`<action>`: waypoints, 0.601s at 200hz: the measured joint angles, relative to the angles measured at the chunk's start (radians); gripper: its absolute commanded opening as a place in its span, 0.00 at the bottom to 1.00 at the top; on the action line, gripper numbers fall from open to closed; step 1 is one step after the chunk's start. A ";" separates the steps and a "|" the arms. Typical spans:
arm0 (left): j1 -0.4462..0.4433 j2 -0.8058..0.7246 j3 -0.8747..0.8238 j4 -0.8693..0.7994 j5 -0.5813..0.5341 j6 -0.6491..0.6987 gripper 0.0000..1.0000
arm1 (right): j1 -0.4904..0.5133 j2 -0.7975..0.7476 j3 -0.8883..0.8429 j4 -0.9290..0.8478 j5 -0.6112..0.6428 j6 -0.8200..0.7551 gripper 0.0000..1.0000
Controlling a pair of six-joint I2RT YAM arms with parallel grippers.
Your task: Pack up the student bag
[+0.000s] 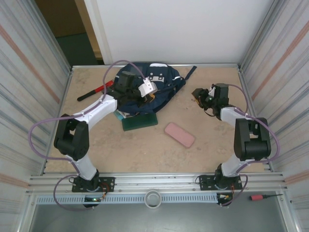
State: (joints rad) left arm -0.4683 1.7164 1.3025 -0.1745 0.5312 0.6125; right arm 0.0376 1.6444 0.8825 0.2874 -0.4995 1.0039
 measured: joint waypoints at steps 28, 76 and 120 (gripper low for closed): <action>-0.010 -0.001 -0.011 -0.005 0.035 0.000 0.00 | 0.016 0.153 0.190 -0.020 0.002 -0.008 0.75; -0.025 -0.001 -0.011 -0.016 0.049 0.000 0.00 | 0.096 0.467 0.565 -0.089 0.015 -0.011 0.74; -0.038 -0.001 -0.011 -0.037 0.043 0.003 0.00 | 0.113 0.651 0.745 -0.178 0.002 -0.017 0.12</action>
State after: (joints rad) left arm -0.5064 1.7157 1.2911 -0.2115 0.5743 0.6159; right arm 0.1505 2.2951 1.6276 0.1097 -0.4976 0.9871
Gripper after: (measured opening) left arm 0.072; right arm 0.242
